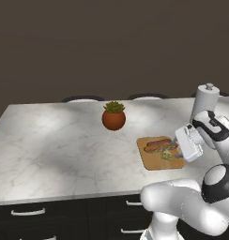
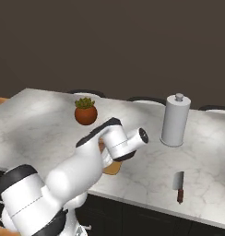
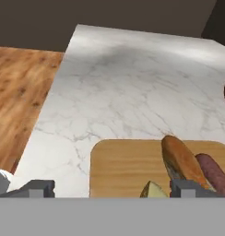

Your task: Retrieve the sausage and cheese from the fridge and place them on the cutting board on the counter.

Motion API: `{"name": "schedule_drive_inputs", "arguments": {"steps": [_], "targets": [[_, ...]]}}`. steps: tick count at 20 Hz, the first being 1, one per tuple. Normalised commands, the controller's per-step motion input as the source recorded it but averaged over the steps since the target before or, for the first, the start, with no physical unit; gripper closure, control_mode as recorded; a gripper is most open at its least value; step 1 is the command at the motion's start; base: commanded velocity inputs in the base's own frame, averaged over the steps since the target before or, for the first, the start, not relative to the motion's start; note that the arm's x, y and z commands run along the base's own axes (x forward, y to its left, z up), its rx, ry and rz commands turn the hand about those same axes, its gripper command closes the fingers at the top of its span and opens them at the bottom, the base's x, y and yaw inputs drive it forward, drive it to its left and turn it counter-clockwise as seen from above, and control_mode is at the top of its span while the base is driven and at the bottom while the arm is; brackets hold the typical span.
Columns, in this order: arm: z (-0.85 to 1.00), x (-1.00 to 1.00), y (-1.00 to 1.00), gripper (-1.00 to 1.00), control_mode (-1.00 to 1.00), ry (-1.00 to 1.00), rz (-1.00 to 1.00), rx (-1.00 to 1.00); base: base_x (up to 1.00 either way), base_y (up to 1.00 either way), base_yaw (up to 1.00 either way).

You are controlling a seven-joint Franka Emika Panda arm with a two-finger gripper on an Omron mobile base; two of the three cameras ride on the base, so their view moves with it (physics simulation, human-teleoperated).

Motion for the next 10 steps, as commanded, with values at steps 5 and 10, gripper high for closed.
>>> {"name": "schedule_drive_inputs", "arguments": {"steps": [5, 10], "targets": [[0.19, -0.36, 0.12, -1.00, -1.00, 0.05, -0.35, -0.14, 0.00, 0.00, 0.00], [0.20, -0.43, 0.17, -1.00, -1.00, 0.00, -0.39, -0.10, 0.00, 0.00, 0.00]]}}
